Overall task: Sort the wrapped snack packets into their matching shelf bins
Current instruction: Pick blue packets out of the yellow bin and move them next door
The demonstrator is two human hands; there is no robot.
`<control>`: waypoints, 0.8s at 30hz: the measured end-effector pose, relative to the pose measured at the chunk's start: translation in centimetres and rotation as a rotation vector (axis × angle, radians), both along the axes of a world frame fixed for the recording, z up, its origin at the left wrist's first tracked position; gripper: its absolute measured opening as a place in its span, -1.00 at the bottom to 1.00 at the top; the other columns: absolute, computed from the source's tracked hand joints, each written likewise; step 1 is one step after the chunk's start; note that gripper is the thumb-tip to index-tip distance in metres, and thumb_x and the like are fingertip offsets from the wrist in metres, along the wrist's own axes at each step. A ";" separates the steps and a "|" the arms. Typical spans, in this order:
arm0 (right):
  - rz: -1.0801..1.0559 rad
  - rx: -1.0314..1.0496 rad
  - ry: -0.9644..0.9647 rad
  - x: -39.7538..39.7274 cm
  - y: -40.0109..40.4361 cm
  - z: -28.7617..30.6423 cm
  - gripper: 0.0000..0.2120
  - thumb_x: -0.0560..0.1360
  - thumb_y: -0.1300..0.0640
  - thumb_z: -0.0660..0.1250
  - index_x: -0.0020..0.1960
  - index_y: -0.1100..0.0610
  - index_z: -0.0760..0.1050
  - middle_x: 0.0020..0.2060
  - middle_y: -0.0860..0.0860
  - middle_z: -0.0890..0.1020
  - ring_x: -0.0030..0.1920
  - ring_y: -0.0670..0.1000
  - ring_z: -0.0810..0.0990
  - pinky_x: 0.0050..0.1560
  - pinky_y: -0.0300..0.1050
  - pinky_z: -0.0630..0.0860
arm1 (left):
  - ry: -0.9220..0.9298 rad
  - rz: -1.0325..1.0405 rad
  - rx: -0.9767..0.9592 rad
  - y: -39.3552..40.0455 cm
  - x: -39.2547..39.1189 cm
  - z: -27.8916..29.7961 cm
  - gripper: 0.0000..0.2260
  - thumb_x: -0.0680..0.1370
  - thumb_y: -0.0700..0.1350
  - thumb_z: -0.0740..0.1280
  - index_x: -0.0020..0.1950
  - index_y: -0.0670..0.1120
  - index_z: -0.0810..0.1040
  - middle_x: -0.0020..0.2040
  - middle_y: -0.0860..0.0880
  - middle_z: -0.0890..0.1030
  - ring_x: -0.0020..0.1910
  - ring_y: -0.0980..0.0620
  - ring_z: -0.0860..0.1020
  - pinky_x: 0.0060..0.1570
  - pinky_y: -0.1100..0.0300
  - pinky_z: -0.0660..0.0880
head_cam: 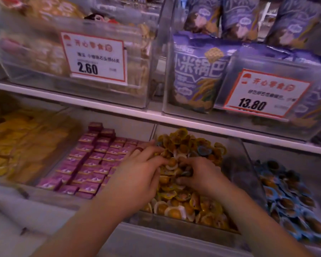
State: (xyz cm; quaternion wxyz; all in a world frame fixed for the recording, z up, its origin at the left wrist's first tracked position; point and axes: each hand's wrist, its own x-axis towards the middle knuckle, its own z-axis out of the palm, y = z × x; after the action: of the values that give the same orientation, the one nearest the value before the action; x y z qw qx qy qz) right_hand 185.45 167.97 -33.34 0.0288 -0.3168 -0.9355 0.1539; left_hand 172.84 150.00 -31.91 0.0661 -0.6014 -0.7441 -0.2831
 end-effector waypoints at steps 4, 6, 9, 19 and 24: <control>-0.062 -0.110 0.140 1.8 0.8 2.3 -0.92 0.43 0.11 0.46 -0.18 -0.07 0.66 -0.22 -0.13 0.66 -0.12 -0.11 0.61 -0.17 -0.27 0.46 | 0.084 0.008 0.041 0.5 0.7 0.4 -0.75 0.47 -0.14 0.30 0.10 0.04 0.64 0.19 0.03 0.59 0.23 -0.07 0.52 0.30 -0.04 0.38; -0.157 -0.039 0.257 2.3 1.9 3.2 -0.93 0.47 0.14 0.42 -0.13 0.00 0.67 -0.14 -0.03 0.69 -0.05 -0.02 0.63 -0.13 -0.26 0.45 | 0.115 -0.027 0.053 1.0 1.5 0.3 -0.76 0.46 -0.14 0.31 0.08 0.04 0.65 0.16 0.04 0.60 0.31 -0.05 0.49 0.39 -0.13 0.31; -0.329 0.050 0.351 1.2 4.0 3.3 -0.81 0.56 0.10 0.31 0.09 0.13 0.65 0.07 0.14 0.67 0.12 0.16 0.60 0.05 -0.14 0.46 | 0.128 -0.025 0.058 1.5 2.1 -0.1 -0.79 0.48 -0.09 0.30 0.07 0.07 0.64 0.15 0.07 0.60 0.32 -0.01 0.49 0.43 -0.17 0.26; -0.188 -0.020 0.043 -3.0 4.8 -0.7 -0.47 0.45 -0.18 0.40 0.31 0.09 0.49 0.24 0.12 0.54 0.25 0.13 0.50 0.25 -0.02 0.46 | -0.016 0.125 0.078 2.3 1.7 -0.3 -0.78 0.47 -0.08 0.26 0.02 0.09 0.65 0.10 0.12 0.61 0.16 0.00 0.56 0.18 0.03 0.40; -0.157 -0.179 0.212 -0.7 3.8 -0.3 -0.64 0.38 0.02 0.56 0.11 0.12 0.62 -0.08 -0.04 0.59 0.04 -0.02 0.61 -0.01 -0.22 0.48 | 0.008 0.113 0.056 2.3 1.4 -0.2 -0.78 0.49 -0.07 0.23 0.03 0.08 0.64 0.10 0.11 0.61 0.13 -0.01 0.57 0.17 0.04 0.40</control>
State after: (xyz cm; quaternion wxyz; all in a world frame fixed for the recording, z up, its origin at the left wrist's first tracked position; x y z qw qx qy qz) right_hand 184.75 171.75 -33.60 0.1107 -0.3722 -0.8822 0.2664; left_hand 174.23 152.35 -32.16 0.1018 -0.5573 -0.7684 -0.2975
